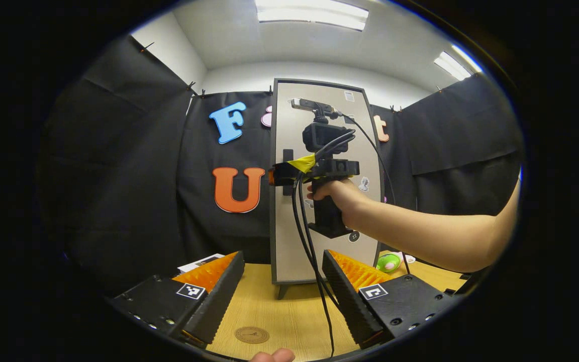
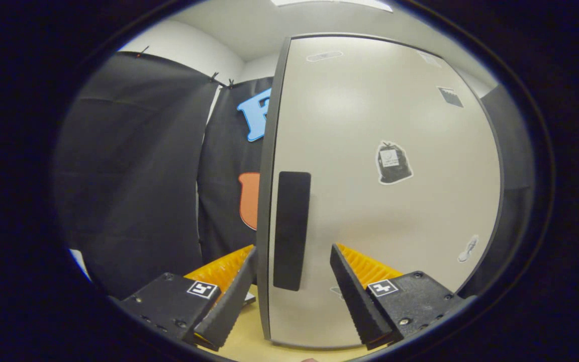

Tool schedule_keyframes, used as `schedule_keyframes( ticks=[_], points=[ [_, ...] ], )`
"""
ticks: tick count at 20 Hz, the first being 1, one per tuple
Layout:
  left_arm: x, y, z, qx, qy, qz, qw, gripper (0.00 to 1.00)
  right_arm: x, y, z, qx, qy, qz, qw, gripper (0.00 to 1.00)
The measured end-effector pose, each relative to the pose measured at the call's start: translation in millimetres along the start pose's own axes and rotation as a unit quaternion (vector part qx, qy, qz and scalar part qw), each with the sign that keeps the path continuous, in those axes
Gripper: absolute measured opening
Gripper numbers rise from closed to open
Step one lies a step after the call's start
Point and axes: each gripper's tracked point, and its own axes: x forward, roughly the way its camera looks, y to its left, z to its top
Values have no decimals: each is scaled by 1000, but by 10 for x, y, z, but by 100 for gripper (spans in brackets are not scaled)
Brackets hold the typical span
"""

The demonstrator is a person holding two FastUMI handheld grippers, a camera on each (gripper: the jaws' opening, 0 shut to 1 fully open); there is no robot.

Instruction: Open the cabinet door with the right hand, grasp the bottle in the cabinet with the left hand and place it on the coaster, then close the cabinet door with the right hand.

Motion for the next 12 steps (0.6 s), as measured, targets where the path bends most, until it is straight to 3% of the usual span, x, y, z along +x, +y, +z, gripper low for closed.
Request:
schedule_keyframes(
  ticks=[2, 12],
  points=[
    [13, 54, -16, -3, 2, 4, 1000, 95, 83, 18, -7, 6, 2, -6, 1000, 88],
    [32, 265, 11, -12, 4, 22, 1000, 95, 190, -28, -6, 54, 10, -24, 998, 36]
  ],
)
